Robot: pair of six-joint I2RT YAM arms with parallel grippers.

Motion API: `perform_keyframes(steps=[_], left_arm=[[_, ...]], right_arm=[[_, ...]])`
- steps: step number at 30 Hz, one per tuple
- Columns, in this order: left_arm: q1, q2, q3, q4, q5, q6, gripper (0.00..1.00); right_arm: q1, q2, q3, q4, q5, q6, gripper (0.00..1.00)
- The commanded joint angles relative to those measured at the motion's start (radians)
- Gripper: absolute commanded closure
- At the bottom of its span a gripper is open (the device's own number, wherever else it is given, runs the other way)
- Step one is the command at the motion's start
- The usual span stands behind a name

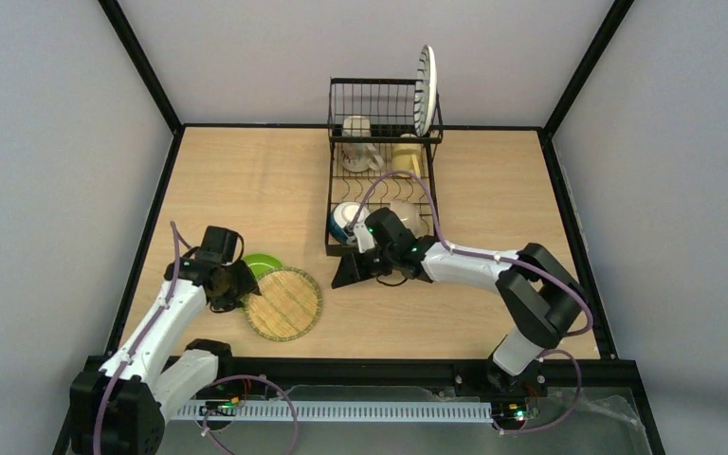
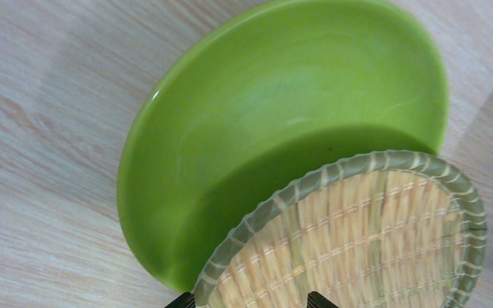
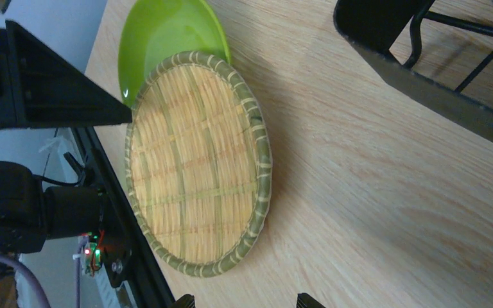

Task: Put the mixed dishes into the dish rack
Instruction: Grab the plate at the corner of the board.

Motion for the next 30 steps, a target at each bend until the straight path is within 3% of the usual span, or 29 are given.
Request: perform_keyframes(steps=[1, 30], left_arm=[[-0.003, -0.019, -0.034, -0.007, -0.012, -0.041, 0.01], [-0.004, -0.02, -0.087, 0.03, -0.029, -0.079, 0.01]], right_arm=[[0.006, 0.06, -0.016, 0.138, -0.032, 0.02, 0.11], [0.054, 0.407, -0.019, 0.541, -0.177, 0.188, 0.1]])
